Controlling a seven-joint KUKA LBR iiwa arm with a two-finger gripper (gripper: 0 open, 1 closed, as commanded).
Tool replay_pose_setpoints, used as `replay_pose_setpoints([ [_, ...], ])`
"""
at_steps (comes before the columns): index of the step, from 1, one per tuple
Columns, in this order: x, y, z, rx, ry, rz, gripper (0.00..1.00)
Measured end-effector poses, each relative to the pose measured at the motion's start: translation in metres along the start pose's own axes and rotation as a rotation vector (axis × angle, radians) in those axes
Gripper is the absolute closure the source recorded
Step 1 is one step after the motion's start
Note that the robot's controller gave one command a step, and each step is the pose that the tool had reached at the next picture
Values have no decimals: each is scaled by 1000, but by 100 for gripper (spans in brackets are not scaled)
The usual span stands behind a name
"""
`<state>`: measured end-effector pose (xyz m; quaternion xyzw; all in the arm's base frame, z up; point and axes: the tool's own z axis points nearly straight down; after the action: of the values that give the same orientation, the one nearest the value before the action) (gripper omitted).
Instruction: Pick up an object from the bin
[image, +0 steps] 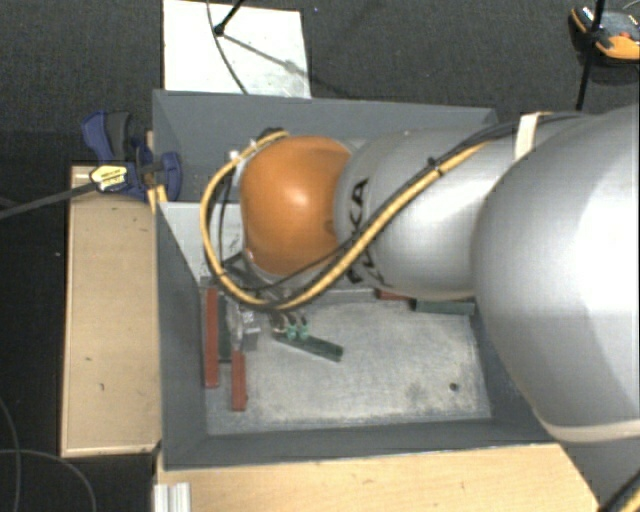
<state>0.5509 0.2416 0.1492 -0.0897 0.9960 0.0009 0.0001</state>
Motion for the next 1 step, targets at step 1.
replay_pose_setpoints([
  [1,6,-7,18,2,-2,-286,0],
])
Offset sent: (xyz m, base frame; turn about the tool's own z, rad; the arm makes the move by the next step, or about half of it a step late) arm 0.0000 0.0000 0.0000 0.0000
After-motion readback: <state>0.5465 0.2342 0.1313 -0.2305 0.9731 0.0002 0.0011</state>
